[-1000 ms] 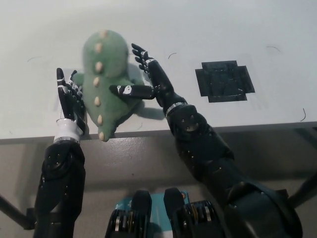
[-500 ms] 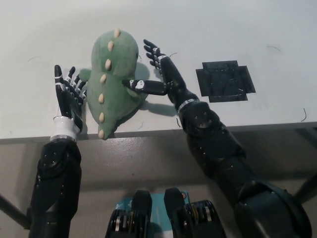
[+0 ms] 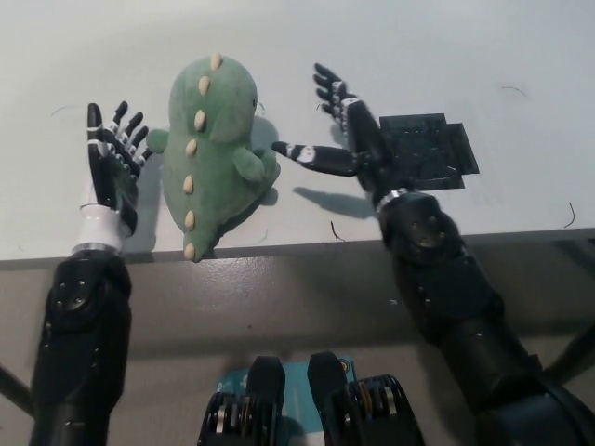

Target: Use both hands to pick up a dinasour on the right side and move it to the left side

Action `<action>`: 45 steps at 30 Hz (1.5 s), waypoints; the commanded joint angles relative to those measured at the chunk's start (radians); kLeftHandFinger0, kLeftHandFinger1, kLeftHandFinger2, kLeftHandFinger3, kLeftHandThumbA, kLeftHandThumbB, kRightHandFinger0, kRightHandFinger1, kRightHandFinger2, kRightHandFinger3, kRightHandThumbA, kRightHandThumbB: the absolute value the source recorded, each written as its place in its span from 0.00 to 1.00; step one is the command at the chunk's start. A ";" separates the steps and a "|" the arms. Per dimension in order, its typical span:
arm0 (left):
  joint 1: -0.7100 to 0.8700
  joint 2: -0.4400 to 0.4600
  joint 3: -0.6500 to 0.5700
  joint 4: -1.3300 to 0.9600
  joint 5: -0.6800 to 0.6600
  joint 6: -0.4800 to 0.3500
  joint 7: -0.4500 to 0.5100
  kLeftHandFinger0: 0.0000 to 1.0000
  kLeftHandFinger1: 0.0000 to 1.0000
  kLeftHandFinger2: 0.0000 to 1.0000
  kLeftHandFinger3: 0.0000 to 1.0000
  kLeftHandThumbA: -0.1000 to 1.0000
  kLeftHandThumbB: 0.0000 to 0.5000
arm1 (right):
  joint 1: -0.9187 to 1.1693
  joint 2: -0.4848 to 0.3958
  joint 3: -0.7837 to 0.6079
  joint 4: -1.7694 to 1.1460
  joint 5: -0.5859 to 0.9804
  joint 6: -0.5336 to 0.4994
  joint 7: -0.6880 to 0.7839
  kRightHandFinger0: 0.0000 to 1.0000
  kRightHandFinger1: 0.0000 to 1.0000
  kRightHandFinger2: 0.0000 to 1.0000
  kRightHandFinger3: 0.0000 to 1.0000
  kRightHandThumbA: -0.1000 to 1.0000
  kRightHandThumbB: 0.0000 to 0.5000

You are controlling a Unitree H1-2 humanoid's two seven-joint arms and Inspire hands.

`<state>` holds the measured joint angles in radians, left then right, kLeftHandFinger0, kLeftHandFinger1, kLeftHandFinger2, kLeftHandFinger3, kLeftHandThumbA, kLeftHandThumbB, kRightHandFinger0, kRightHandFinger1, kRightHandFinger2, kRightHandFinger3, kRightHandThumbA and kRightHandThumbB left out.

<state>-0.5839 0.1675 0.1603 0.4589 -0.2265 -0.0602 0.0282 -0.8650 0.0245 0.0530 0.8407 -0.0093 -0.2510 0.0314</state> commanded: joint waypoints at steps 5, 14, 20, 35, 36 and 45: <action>0.069 0.074 -0.020 -0.149 0.036 0.060 -0.041 1.00 1.00 1.00 1.00 1.00 0.51 | 0.091 -0.097 0.005 -0.173 0.009 -0.052 0.081 1.00 1.00 1.00 1.00 1.00 0.00; 0.154 0.054 -0.030 -0.258 0.052 0.055 -0.028 1.00 1.00 1.00 1.00 1.00 0.56 | 0.206 -0.155 0.024 -0.385 -0.050 0.001 0.058 1.00 1.00 1.00 1.00 1.00 0.06; 0.204 0.021 -0.041 -0.341 0.053 0.081 -0.025 1.00 1.00 1.00 1.00 1.00 0.56 | 0.274 -0.180 0.010 -0.502 -0.023 0.035 0.080 1.00 1.00 1.00 1.00 1.00 0.16; 0.306 -0.059 -0.047 -0.380 0.052 -0.034 -0.047 1.00 1.00 1.00 1.00 1.00 0.58 | 0.427 -0.208 -0.057 -0.625 0.048 0.020 0.097 1.00 1.00 1.00 1.00 1.00 0.06; 0.311 -0.061 -0.051 -0.378 0.058 -0.044 -0.050 1.00 1.00 1.00 1.00 1.00 0.60 | 0.439 -0.212 -0.061 -0.634 0.052 0.016 0.101 1.00 1.00 1.00 1.00 1.00 0.07; 0.334 -0.074 -0.065 -0.363 0.039 -0.092 -0.094 1.00 1.00 1.00 1.00 1.00 0.61 | 0.564 -0.253 -0.085 -0.755 0.110 0.067 0.144 1.00 1.00 1.00 1.00 1.00 0.05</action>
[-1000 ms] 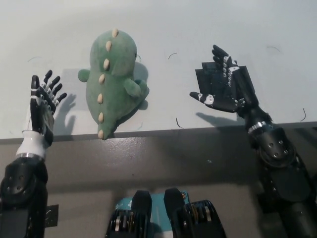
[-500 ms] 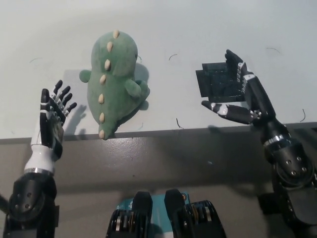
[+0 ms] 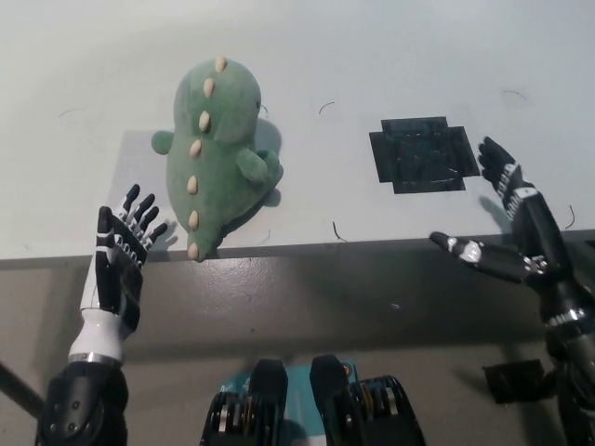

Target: Use both hands to pick up a dinasour on the right side and move it to the left side

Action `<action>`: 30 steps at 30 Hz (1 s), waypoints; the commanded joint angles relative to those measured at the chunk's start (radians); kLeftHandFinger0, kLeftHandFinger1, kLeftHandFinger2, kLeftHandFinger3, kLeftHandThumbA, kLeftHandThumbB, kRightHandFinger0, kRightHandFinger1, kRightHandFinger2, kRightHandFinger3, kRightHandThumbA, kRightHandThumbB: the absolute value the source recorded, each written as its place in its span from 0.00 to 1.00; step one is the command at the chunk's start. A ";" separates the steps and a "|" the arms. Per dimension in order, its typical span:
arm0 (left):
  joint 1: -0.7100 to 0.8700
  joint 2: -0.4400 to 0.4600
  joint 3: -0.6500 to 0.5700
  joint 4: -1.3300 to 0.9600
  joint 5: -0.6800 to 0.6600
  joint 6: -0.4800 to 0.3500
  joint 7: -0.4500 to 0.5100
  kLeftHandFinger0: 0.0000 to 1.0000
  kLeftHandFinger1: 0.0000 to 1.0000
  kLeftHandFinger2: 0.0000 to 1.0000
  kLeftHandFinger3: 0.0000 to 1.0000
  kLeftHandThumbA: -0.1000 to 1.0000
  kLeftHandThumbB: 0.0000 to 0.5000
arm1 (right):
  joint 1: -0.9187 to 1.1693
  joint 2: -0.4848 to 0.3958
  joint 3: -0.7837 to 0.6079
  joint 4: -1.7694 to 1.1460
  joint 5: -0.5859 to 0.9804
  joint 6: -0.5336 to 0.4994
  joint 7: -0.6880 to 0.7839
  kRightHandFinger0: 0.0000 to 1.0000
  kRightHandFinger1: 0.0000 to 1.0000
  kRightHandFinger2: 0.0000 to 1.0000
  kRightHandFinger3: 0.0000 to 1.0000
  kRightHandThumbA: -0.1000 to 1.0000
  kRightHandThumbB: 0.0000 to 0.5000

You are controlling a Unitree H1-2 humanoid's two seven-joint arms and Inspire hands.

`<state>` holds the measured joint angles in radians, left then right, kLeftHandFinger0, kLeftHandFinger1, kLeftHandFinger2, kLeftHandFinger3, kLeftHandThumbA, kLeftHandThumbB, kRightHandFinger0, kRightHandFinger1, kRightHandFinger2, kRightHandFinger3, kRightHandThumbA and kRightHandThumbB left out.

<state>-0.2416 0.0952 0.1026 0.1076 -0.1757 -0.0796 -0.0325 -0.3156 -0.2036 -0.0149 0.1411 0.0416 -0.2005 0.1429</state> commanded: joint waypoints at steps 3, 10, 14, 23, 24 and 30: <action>-0.004 -0.007 -0.010 -0.009 -0.006 -0.081 -0.033 1.00 1.00 1.00 1.00 1.00 0.63 | 0.037 -0.033 -0.023 -0.049 0.066 0.020 0.039 1.00 1.00 1.00 1.00 1.00 0.11; 0.006 -0.018 -0.034 0.061 0.000 -0.153 -0.062 1.00 1.00 1.00 1.00 1.00 0.58 | 0.131 -0.049 -0.043 -0.023 0.071 -0.027 0.044 1.00 1.00 1.00 1.00 1.00 0.18; -0.010 -0.024 -0.039 0.138 -0.003 -0.211 -0.077 1.00 1.00 1.00 1.00 1.00 0.61 | 0.166 -0.060 -0.049 -0.034 0.081 -0.041 0.055 1.00 1.00 1.00 1.00 1.00 0.16; 0.006 -0.030 -0.046 0.165 -0.002 -0.255 -0.086 1.00 1.00 1.00 1.00 1.00 0.67 | 0.210 -0.074 -0.067 -0.101 0.089 -0.042 0.052 1.00 1.00 1.00 1.00 1.00 0.22; 0.009 -0.032 -0.048 0.161 0.000 -0.257 -0.086 1.00 1.00 1.00 1.00 1.00 0.65 | 0.213 -0.077 -0.069 -0.110 0.095 -0.039 0.055 1.00 1.00 1.00 1.00 1.00 0.19; 0.015 -0.037 -0.041 0.087 -0.011 -0.235 -0.077 1.00 1.00 1.00 1.00 1.00 0.64 | 0.196 -0.085 -0.103 -0.152 0.146 0.007 0.057 1.00 1.00 1.00 1.00 1.00 0.27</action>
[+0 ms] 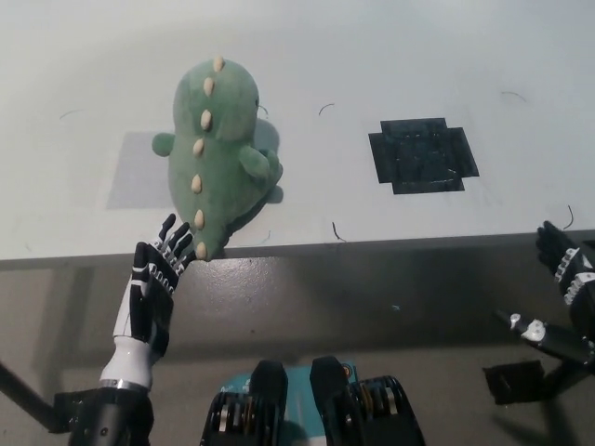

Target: Use both hands to pick up a dinasour on the right side and move it to the left side

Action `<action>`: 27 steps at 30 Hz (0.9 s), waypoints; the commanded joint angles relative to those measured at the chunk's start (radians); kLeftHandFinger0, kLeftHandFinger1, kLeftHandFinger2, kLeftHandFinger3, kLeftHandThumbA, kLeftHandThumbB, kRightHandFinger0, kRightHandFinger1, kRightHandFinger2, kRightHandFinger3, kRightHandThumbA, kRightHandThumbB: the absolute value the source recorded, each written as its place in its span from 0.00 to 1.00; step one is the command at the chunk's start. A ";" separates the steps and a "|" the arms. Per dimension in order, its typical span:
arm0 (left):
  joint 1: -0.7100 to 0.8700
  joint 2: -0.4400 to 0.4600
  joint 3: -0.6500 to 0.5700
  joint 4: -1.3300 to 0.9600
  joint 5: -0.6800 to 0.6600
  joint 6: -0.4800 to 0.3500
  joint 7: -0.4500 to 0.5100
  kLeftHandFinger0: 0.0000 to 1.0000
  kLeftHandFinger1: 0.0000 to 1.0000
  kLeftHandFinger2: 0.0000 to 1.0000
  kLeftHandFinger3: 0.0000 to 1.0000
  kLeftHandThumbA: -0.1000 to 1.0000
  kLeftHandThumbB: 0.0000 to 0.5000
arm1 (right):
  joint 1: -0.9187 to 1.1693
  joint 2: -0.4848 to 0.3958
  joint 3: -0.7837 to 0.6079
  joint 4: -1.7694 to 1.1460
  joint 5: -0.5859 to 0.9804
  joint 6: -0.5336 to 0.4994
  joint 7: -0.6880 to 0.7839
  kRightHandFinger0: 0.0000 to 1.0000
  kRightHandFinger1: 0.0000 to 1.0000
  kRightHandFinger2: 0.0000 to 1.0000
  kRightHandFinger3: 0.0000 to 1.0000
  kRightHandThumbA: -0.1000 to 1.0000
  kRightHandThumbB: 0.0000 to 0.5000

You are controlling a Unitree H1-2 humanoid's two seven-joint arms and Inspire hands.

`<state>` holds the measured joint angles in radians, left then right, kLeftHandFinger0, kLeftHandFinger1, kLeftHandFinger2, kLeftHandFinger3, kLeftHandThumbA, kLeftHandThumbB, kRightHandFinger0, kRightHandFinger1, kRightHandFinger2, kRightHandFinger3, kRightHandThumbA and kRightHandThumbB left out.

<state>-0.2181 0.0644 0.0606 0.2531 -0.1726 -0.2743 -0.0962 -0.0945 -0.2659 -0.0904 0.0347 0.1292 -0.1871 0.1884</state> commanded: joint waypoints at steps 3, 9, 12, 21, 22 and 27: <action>-0.003 -0.003 0.005 -0.088 -0.020 -0.024 -0.011 1.00 1.00 1.00 1.00 1.00 0.67 | -0.030 -0.023 -0.035 -0.055 0.056 0.007 0.007 1.00 1.00 1.00 1.00 1.00 0.28; 0.063 0.005 0.005 -0.191 0.025 -0.012 0.010 1.00 1.00 1.00 1.00 1.00 0.73 | -0.035 -0.016 -0.038 -0.061 0.045 0.010 0.002 1.00 1.00 1.00 1.00 1.00 0.31; 0.106 0.000 0.003 -0.247 0.029 0.011 0.015 1.00 1.00 1.00 1.00 1.00 0.66 | -0.035 -0.010 -0.036 -0.059 0.051 0.004 0.006 1.00 1.00 1.00 1.00 1.00 0.30; 0.220 0.037 -0.019 -0.312 0.063 0.022 -0.012 1.00 1.00 1.00 1.00 1.00 0.63 | -0.034 -0.004 -0.035 -0.059 0.043 0.011 0.002 1.00 1.00 1.00 1.00 1.00 0.31; 0.234 0.043 -0.018 -0.309 0.060 0.008 -0.017 1.00 1.00 1.00 1.00 1.00 0.63 | -0.035 -0.004 -0.038 -0.058 0.049 0.009 0.003 1.00 1.00 1.00 1.00 1.00 0.31; 0.252 0.049 -0.021 -0.309 0.058 0.013 -0.017 1.00 1.00 1.00 1.00 1.00 0.71 | -0.033 -0.007 -0.037 -0.059 0.045 0.012 0.005 1.00 1.00 1.00 1.00 1.00 0.31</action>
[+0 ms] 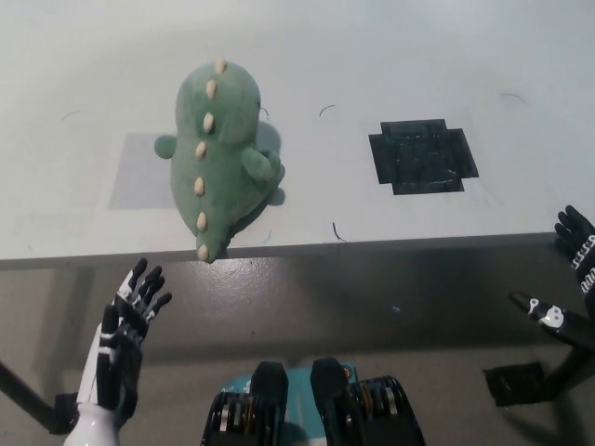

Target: Use both hands to pick up a dinasour on the right side and move it to the left side

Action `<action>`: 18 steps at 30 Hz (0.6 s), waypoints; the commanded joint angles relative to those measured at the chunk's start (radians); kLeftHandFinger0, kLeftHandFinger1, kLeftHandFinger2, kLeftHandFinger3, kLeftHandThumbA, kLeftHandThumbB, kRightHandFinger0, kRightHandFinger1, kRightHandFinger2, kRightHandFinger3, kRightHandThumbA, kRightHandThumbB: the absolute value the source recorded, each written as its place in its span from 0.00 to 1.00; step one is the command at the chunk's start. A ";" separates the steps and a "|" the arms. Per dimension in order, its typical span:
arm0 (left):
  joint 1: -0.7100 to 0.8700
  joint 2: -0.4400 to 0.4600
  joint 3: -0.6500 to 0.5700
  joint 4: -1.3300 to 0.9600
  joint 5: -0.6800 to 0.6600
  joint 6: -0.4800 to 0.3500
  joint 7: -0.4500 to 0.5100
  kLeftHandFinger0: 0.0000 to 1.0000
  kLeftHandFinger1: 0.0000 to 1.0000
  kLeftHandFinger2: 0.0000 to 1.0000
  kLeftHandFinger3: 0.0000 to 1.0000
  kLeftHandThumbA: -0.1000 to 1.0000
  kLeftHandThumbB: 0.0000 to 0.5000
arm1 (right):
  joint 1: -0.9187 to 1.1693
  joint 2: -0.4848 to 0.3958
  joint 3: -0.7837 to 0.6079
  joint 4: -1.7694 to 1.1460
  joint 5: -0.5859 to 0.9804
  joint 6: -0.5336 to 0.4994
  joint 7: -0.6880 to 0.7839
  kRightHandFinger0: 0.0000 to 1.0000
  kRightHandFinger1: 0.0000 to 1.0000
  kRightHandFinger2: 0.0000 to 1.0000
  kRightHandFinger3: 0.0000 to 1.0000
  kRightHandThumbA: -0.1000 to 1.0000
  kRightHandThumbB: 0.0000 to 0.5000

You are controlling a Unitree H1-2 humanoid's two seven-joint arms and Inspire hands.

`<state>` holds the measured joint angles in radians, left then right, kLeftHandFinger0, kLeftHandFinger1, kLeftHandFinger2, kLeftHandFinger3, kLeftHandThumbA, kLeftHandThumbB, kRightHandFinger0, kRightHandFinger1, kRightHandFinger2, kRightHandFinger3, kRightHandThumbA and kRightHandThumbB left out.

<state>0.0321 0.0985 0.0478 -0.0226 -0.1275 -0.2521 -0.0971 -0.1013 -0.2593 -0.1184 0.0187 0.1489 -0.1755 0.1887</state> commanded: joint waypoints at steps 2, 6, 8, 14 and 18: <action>-0.002 0.013 -0.008 -0.029 0.020 -0.006 -0.007 1.00 1.00 1.00 1.00 1.00 0.72 | -0.026 -0.013 -0.008 -0.043 0.024 -0.004 0.005 1.00 1.00 1.00 1.00 1.00 0.29; -0.033 0.005 0.011 0.001 -0.016 -0.020 -0.002 1.00 1.00 1.00 1.00 1.00 0.66 | -0.028 -0.014 -0.007 -0.038 0.018 -0.015 0.005 1.00 1.00 1.00 1.00 1.00 0.26; -0.047 0.003 0.020 0.014 -0.003 -0.028 0.012 1.00 1.00 1.00 1.00 1.00 0.63 | -0.039 -0.013 -0.005 -0.031 0.015 -0.015 0.004 1.00 1.00 1.00 1.00 1.00 0.27; -0.073 0.004 0.031 0.052 0.001 -0.051 0.012 1.00 1.00 1.00 1.00 1.00 0.61 | -0.040 -0.010 -0.005 -0.040 0.015 -0.010 0.002 1.00 1.00 1.00 1.00 1.00 0.26; -0.075 0.003 0.032 0.049 -0.001 -0.048 0.011 1.00 1.00 1.00 1.00 1.00 0.60 | -0.038 -0.011 -0.005 -0.044 0.016 -0.005 0.003 1.00 1.00 1.00 1.00 1.00 0.27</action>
<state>-0.0274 0.1000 0.0679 0.0347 -0.1282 -0.2577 -0.0947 -0.1146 -0.2590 -0.1182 0.0185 0.1485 -0.1755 0.1886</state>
